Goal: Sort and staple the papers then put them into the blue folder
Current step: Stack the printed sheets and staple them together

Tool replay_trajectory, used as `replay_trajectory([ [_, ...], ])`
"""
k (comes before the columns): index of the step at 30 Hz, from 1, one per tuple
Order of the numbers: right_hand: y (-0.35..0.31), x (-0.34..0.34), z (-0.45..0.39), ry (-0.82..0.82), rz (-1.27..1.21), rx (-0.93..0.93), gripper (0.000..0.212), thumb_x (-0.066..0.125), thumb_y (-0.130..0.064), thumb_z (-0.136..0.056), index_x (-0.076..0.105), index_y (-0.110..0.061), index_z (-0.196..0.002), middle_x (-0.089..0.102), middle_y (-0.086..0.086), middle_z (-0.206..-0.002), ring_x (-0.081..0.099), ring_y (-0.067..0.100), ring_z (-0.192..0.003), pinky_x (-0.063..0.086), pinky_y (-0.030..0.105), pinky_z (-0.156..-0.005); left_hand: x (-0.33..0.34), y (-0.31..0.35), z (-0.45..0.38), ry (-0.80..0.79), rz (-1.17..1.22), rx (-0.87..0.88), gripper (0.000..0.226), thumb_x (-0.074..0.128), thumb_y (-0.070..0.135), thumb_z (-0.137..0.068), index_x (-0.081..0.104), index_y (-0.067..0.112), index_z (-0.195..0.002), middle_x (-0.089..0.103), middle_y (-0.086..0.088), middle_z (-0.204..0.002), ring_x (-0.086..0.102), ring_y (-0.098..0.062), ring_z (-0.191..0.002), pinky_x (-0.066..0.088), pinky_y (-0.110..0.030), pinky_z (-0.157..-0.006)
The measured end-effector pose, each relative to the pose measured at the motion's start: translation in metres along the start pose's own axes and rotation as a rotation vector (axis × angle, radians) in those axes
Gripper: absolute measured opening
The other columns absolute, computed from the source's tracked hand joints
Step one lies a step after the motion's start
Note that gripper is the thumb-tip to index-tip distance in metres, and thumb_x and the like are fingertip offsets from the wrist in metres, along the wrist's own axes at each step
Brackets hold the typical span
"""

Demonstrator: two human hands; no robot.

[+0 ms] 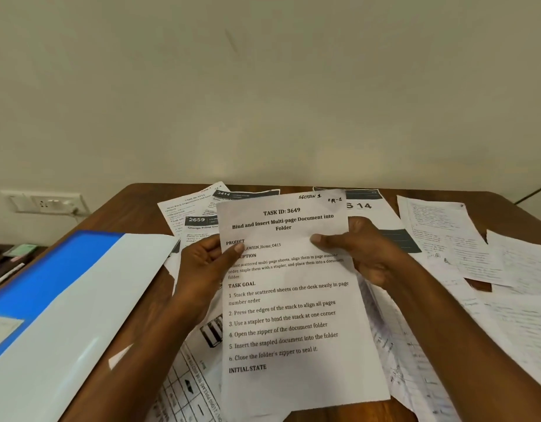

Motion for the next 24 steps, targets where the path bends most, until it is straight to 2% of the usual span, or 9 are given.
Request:
replay_trajectory([
  [4,-0.002,-0.002,0.002,-0.030,0.012,0.000,0.038,0.080,-0.002,-0.082,0.073,-0.002,-0.120,0.078,0.016,-0.113,0.076,0.031,-0.106,0.061,0.044,-0.094,0.001,0.004,0.001,0.037,-0.024,-0.004,0.031,0.073,0.011,-0.094,0.073,0.013,-0.125,0.080,-0.011,-0.110,0.079,-0.032,-0.097,0.065,-0.050,-0.081],
  [11,-0.006,-0.009,0.000,0.005,0.074,0.014,0.040,0.084,-0.014,-0.078,0.076,-0.003,-0.116,0.079,0.014,-0.108,0.077,0.033,-0.099,0.064,0.047,-0.086,-0.003,0.003,-0.002,0.041,0.006,-0.037,0.028,0.072,0.010,-0.094,0.073,0.015,-0.122,0.081,-0.010,-0.107,0.080,-0.030,-0.094,0.066,-0.039,-0.067],
  [13,-0.006,-0.011,-0.001,0.040,0.062,-0.004,0.037,0.085,-0.013,-0.079,0.077,-0.004,-0.114,0.080,0.014,-0.106,0.078,0.032,-0.097,0.065,0.046,-0.083,-0.004,0.003,-0.003,0.024,0.012,-0.047,0.029,0.072,0.008,-0.094,0.074,0.014,-0.122,0.081,-0.010,-0.107,0.080,-0.031,-0.094,0.067,-0.041,-0.069],
  [15,-0.003,-0.010,-0.002,0.071,0.049,-0.018,0.034,0.084,-0.010,-0.080,0.077,-0.003,-0.112,0.080,0.012,-0.104,0.079,0.029,-0.092,0.066,0.040,-0.073,-0.007,0.002,-0.004,-0.007,-0.013,-0.070,0.029,0.072,0.007,-0.094,0.074,0.013,-0.122,0.081,-0.011,-0.108,0.079,-0.032,-0.095,0.067,-0.044,-0.074],
  [18,0.006,-0.001,-0.005,0.059,0.052,0.018,0.030,0.083,-0.005,-0.081,0.076,-0.003,-0.110,0.080,0.013,-0.103,0.080,0.027,-0.088,0.065,0.036,-0.065,-0.018,0.001,-0.005,-0.001,-0.080,-0.108,0.034,0.075,0.002,-0.091,0.073,0.014,-0.123,0.080,-0.010,-0.114,0.079,-0.030,-0.099,0.065,-0.049,-0.083],
  [20,0.016,0.012,-0.006,0.012,0.093,0.052,0.029,0.083,-0.004,-0.081,0.076,-0.005,-0.109,0.081,0.012,-0.101,0.080,0.027,-0.087,0.065,0.037,-0.064,-0.027,0.001,-0.008,0.053,-0.193,-0.053,0.044,0.082,0.007,-0.086,0.071,0.021,-0.126,0.078,-0.003,-0.119,0.077,-0.021,-0.104,0.064,-0.040,-0.084],
  [22,0.028,0.030,-0.004,-0.033,0.161,0.069,0.027,0.083,-0.005,-0.082,0.077,-0.008,-0.108,0.081,0.009,-0.100,0.080,0.026,-0.087,0.065,0.037,-0.065,-0.038,0.004,-0.013,0.087,-0.517,0.067,0.061,0.092,0.023,-0.078,0.066,0.033,-0.132,0.071,0.012,-0.128,0.069,-0.009,-0.114,0.056,-0.026,-0.089],
  [24,0.040,0.044,-0.001,-0.047,0.176,0.058,0.025,0.082,-0.002,-0.083,0.078,-0.008,-0.106,0.081,0.008,-0.098,0.080,0.024,-0.086,0.063,0.032,-0.064,-0.043,0.005,-0.015,0.035,-0.781,0.122,0.067,0.093,0.040,-0.074,0.064,0.040,-0.134,0.063,0.020,-0.131,0.060,-0.002,-0.119,0.049,-0.027,-0.097],
])
Point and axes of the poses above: each hand's wrist, its own z-axis away from the middle knuckle, its own x-axis out of the palm, y = z × x, the point moved 2 cm from there along -z, towards the middle knuckle
